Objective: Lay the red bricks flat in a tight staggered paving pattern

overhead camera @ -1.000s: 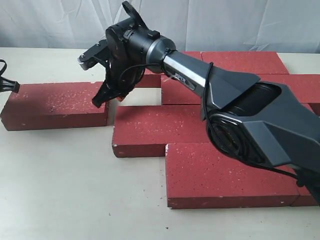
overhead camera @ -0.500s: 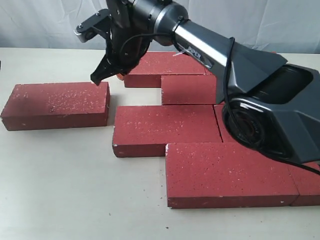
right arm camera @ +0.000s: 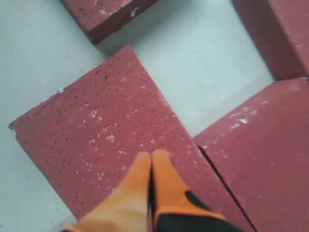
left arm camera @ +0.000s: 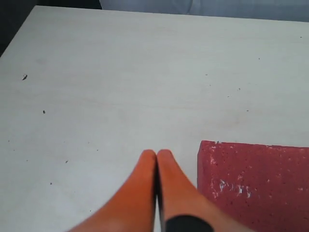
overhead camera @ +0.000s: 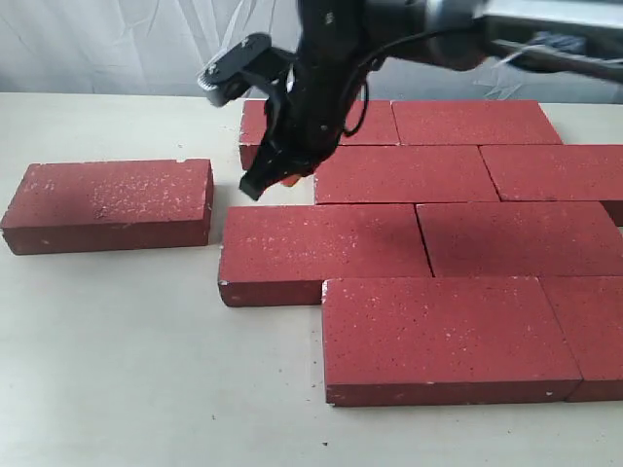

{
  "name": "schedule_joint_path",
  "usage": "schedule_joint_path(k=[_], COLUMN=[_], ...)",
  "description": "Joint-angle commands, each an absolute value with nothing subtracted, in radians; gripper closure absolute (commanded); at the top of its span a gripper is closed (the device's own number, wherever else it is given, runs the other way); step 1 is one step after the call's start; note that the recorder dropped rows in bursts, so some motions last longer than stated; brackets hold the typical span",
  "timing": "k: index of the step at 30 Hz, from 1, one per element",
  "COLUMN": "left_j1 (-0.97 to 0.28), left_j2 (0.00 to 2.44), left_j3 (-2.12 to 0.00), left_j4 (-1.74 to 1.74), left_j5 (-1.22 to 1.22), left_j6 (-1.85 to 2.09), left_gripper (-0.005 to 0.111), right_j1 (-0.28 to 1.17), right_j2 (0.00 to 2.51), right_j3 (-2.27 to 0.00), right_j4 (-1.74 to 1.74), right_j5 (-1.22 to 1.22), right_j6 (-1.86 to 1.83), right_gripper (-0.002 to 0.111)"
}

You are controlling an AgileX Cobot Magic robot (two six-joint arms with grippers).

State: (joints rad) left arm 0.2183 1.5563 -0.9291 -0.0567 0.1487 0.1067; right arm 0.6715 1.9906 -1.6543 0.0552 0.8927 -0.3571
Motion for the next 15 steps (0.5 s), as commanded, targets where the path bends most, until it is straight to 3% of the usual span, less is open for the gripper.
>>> schedule_joint_path(k=[1,5,11,15], left_j1=[0.217,0.217,0.24,0.266], left_j2=[1.548,1.584,1.771,1.827], left_j3=[-0.924,-0.944,-1.122,-1.146], left_j4=[-0.063,-0.063,0.03,0.027], left_j5=[0.164,0.208,0.472,0.423], left_j6=[0.099,0.104,0.027,-0.026], left_gripper=[0.107,0.107,0.107,0.107], right_j1=[0.59,0.506,0.5,0.519], right_j2=[1.738,1.641,1.659,1.679], right_j3=[-1.321,-1.087,-1.073,-1.073], right_j4=[0.08,0.103,0.133,0.145], right_j5=[0.539,0.412,0.4,0.307], right_j6=[-0.364,-0.364,-0.367,-0.421], right_gripper=[0.109,0.109,0.109,0.109])
